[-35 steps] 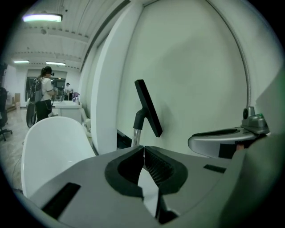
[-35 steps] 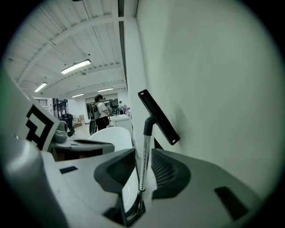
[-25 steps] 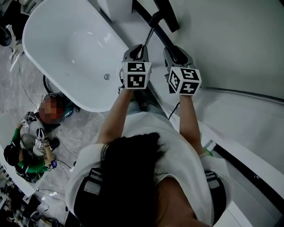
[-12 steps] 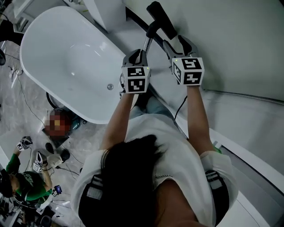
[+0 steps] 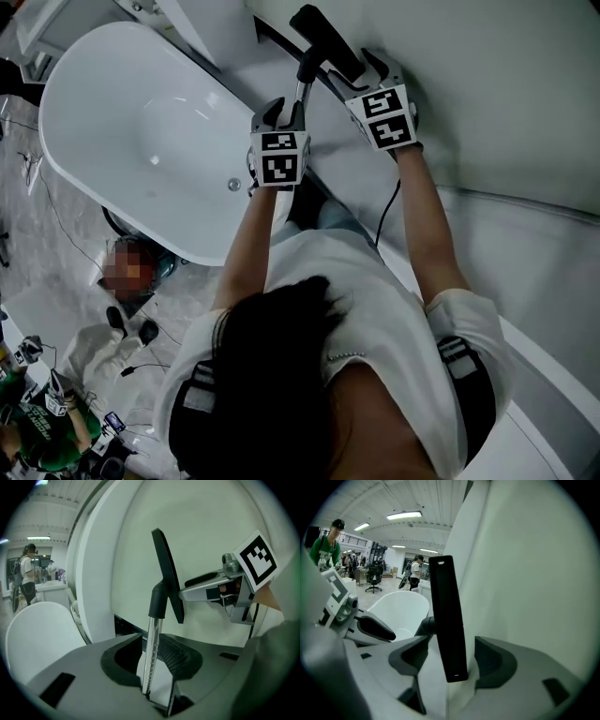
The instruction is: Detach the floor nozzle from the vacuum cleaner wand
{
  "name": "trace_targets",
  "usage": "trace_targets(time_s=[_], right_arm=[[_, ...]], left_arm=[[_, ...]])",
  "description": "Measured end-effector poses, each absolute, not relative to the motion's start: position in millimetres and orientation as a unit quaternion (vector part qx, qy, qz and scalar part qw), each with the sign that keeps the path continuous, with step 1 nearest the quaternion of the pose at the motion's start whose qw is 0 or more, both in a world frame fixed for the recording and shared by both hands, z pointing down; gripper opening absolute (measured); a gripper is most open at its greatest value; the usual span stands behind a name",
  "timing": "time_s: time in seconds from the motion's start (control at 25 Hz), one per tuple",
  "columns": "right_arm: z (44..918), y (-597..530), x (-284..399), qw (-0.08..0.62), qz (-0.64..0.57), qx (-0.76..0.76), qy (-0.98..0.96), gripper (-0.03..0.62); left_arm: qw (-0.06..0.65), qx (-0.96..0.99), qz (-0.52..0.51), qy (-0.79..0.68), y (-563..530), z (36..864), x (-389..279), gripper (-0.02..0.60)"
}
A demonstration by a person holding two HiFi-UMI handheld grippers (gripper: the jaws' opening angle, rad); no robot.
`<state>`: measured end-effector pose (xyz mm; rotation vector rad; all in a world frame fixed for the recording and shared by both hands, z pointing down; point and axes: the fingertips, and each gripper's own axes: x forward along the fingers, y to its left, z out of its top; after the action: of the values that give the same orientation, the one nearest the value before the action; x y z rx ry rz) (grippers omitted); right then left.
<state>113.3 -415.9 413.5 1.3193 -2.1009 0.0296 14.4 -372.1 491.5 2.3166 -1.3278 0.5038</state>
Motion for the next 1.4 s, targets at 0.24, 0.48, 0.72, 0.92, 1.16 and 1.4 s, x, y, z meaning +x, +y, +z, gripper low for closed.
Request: trace_targets(time_s=[0.24, 0.48, 0.72, 0.92, 1.16, 1.4], right_arm=[[427.3, -434.6, 110.0, 0.374, -0.029, 0.464, -0.803, 0.313], [442.2, -450.8, 107.0, 0.408, -0.052, 0.443, -0.797, 0.311], [454.9, -462.9, 103.4, 0.415, -0.053, 0.432, -0.799, 0.311], [465.8, -470.9, 99.8, 0.415, -0.053, 0.421, -0.805, 0.311], [471.2, -474.6, 94.6, 0.423, -0.057, 0.405, -0.809, 0.31], [476.6, -479.9, 89.6, 0.414, -0.058, 0.401, -0.815, 0.215]], left_arm=[[0.213, 0.826, 0.203, -0.482, -380.1, 504.8, 21.2, 0.112], [0.215, 0.821, 0.204, -0.488, -391.2, 506.2, 20.0, 0.117], [0.222, 0.821, 0.207, -0.483, -394.5, 513.3, 22.5, 0.12], [0.229, 0.82, 0.212, -0.479, -392.9, 525.2, 25.4, 0.121], [0.241, 0.821, 0.203, -0.477, -392.6, 524.1, 30.0, 0.121], [0.245, 0.821, 0.201, -0.475, -394.3, 529.6, 29.3, 0.121]])
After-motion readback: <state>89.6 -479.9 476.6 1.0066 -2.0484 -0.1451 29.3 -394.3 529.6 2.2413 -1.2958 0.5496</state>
